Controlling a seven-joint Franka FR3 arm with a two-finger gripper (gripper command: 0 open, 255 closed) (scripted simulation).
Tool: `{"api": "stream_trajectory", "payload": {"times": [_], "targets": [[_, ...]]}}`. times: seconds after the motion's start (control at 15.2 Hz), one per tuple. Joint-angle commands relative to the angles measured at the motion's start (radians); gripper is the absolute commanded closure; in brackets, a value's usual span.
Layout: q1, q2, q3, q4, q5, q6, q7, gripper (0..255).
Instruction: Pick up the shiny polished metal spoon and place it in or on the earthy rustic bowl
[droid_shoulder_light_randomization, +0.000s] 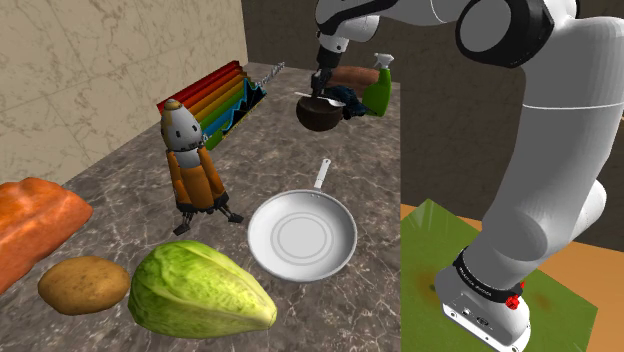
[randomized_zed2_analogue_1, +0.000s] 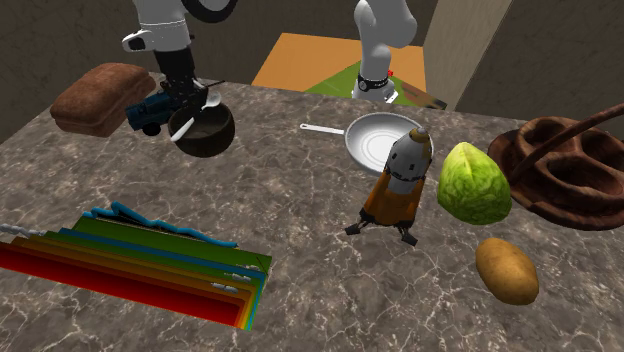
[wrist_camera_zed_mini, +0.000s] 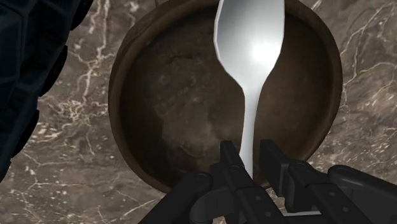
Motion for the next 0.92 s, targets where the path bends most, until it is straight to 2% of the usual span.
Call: {"api": "stream_trajectory", "payload": {"times": [0.0, 0.4, 0.46, 0.79, 0.86], "targets": [[0.001, -0.002, 0.001, -0.014, 0.001, 0.013, -0.001, 255], [0.001, -0.002, 0.001, -0.014, 0.001, 0.013, -0.001, 255], [0.001, -0.002, 0.001, -0.014, 0.001, 0.013, -0.001, 0], [0.001, -0.002, 0.001, -0.013, 0.001, 0.013, -0.001, 0], [-0.002, -0.014, -0.001, 0.001, 0.000, -0.014, 0.000, 0]]}}
